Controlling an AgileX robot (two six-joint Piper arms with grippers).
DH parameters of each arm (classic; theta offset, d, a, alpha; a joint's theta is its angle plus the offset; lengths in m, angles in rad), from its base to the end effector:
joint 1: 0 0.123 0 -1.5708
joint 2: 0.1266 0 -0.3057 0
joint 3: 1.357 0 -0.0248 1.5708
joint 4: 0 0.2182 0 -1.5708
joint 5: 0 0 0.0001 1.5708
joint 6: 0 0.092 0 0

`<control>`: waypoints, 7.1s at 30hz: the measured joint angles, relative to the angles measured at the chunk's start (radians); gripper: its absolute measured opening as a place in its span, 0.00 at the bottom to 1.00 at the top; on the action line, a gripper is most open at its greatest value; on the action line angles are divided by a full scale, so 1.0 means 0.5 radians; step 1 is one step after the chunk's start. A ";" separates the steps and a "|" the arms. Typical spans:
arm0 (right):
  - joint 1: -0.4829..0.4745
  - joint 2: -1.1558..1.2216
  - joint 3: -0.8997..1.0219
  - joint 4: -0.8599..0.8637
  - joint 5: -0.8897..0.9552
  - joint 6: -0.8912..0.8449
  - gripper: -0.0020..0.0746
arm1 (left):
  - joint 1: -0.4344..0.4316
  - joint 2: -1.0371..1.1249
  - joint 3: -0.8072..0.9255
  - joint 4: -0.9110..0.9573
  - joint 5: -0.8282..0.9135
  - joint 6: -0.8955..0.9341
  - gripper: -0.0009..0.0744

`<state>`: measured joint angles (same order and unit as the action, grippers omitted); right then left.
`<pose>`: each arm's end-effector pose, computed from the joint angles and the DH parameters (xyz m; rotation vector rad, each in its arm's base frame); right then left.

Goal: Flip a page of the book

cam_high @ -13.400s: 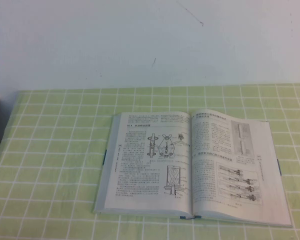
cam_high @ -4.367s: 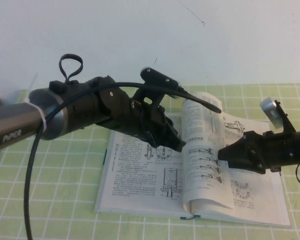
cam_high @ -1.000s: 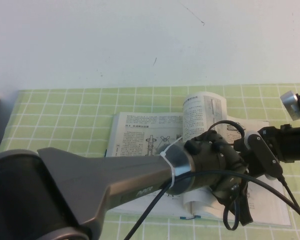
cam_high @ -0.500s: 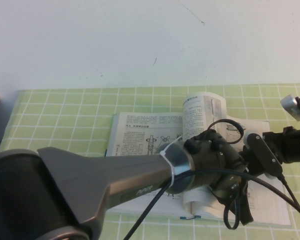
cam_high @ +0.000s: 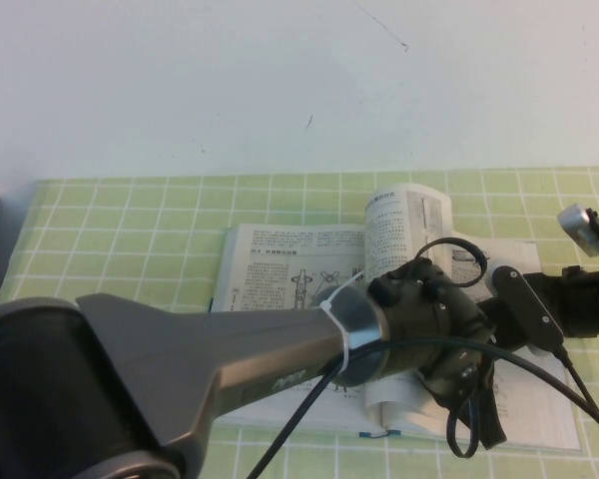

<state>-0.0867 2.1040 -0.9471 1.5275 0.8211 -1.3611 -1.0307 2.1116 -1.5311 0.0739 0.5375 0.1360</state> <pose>0.3460 0.0375 0.1288 0.0409 2.5167 1.1053 0.2295 -0.3759 0.2028 1.5010 2.1482 -0.2482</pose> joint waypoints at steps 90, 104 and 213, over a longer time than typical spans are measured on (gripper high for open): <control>-0.002 -3.056 1.091 0.348 -0.908 -1.127 0.02 | 0.689 -3.222 2.090 1.587 -0.131 -2.085 0.01; -0.002 -3.056 1.094 0.352 -0.917 -1.127 0.02 | 0.689 -3.222 2.090 1.591 -0.131 -2.085 0.01; -0.020 -4.233 1.942 -3.137 -0.943 2.329 0.02 | 2.340 -4.240 3.109 -0.205 -0.486 -0.516 0.01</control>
<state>-0.0969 -0.0125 0.0241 -0.0409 0.3495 -0.1969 0.1394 -0.0082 0.0237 -0.0288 0.2943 -0.1220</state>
